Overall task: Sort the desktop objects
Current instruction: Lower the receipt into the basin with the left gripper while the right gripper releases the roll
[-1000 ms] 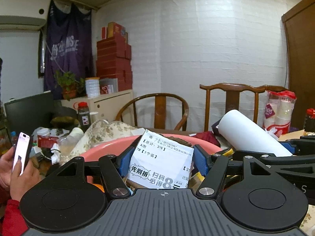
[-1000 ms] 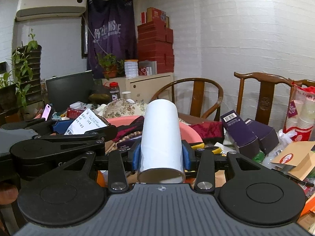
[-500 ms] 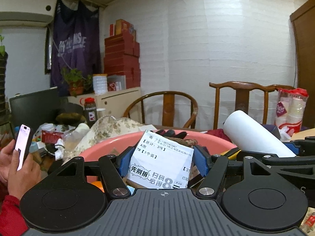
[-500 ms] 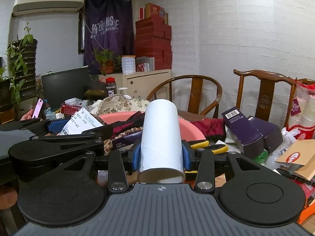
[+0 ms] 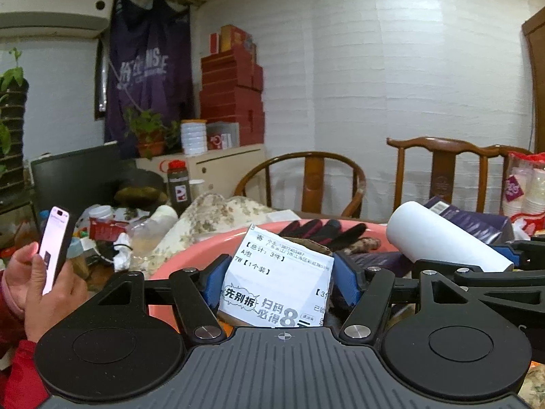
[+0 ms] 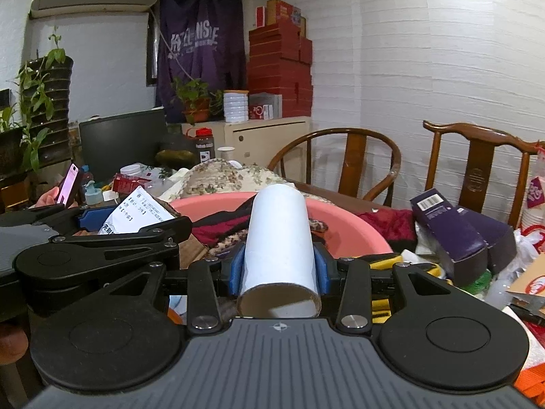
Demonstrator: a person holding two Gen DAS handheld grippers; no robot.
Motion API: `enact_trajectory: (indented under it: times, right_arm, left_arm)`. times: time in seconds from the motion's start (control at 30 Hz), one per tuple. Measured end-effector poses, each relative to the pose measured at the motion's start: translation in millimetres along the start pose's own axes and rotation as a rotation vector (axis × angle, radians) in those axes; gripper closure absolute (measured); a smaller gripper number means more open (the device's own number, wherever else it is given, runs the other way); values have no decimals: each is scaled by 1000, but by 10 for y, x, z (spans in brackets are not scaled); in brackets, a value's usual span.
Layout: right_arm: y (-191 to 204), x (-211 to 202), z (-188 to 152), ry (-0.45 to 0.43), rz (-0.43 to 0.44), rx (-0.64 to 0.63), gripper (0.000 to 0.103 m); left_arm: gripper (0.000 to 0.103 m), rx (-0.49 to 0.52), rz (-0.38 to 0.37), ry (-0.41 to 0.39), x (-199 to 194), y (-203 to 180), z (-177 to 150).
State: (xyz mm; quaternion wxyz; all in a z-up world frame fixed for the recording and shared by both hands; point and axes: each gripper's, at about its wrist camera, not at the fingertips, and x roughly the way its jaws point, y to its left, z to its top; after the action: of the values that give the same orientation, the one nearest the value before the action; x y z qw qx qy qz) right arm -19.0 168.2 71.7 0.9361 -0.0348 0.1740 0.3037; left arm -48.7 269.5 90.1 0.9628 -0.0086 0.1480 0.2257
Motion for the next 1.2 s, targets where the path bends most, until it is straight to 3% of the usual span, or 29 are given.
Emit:
enact_trajectory:
  times: [0.23,0.73,1.03,1.2]
  right_arm:
    - [32,135,42,4,13,-3,57]
    - [-142,611,262,93,-35,15,57]
    - [202,1016,319,162,76,-72,57]
    - [265,1242,363,210,132,-44,56]
  left_arm:
    - [26,12,32,4,96,36,39]
    - [26,16,12,144,744,13,271]
    - [26,-59,78,257,937,491,196]
    - [26,-32,125,311,1089,560,239]
